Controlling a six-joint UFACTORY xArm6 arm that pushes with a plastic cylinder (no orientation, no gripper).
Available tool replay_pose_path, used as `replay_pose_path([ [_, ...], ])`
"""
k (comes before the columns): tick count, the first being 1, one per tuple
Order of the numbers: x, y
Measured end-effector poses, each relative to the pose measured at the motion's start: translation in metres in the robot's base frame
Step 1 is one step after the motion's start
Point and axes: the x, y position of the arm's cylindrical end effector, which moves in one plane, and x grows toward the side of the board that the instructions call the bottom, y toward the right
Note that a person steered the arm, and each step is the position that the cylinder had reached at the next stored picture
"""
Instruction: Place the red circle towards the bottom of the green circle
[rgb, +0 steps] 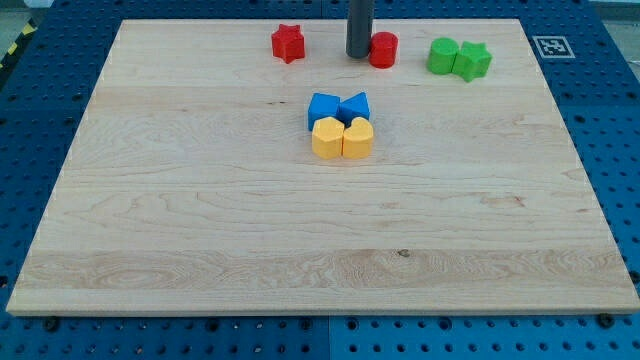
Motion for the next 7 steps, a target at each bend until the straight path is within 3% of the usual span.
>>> replay_pose_path([
  [3,-0.038,0.001],
  [7,0.013,0.031],
])
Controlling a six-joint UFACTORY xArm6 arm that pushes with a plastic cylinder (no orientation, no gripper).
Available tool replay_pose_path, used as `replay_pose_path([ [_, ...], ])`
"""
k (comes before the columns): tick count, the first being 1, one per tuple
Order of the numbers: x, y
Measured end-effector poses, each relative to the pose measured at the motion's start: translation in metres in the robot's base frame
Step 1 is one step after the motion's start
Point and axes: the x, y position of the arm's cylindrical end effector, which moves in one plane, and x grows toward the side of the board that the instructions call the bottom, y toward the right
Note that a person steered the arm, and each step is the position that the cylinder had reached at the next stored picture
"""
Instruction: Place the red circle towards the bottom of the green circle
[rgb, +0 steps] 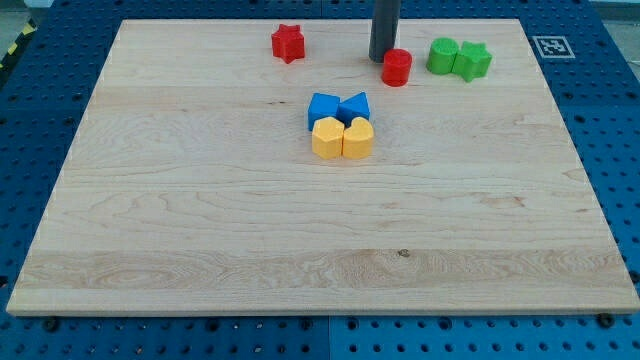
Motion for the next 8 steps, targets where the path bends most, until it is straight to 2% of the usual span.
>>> replay_pose_path([
  [1,0.0,0.0],
  [2,0.0,-0.028],
  [3,0.015,-0.026],
  [4,0.041,0.011],
  [6,0.066,0.051],
  [7,0.071,0.058],
  [8,0.071,0.033],
])
